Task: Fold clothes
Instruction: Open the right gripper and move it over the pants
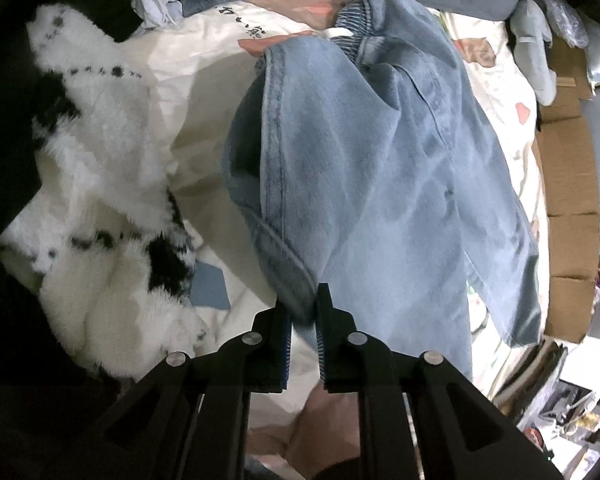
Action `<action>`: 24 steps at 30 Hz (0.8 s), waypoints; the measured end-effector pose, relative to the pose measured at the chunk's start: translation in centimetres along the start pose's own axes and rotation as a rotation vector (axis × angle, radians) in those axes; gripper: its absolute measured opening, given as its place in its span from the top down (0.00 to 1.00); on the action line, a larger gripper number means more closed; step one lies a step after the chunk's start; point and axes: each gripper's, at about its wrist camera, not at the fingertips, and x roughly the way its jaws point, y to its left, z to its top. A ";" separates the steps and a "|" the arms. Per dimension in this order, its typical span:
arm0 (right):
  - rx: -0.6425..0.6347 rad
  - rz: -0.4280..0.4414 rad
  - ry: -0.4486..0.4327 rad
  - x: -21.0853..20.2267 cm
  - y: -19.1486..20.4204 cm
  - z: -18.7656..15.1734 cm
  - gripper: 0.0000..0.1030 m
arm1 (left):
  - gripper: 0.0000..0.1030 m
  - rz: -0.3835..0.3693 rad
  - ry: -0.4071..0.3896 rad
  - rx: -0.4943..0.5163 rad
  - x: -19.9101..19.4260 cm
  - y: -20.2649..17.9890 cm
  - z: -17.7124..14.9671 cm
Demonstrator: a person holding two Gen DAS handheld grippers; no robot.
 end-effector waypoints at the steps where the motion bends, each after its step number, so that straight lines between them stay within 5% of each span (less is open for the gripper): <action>1: -0.015 0.005 0.001 0.1 0.6 0.6 0.88 | 0.88 0.003 -0.001 -0.003 -0.4 0.2 -0.3; 12: -0.308 0.073 0.013 5.9 10.8 9.0 0.86 | 0.88 0.019 -0.125 -0.003 -4.2 1.0 0.6; 24: -0.635 0.199 0.062 13.7 25.6 17.0 0.82 | 0.88 0.067 -0.237 -0.084 -3.2 0.7 8.4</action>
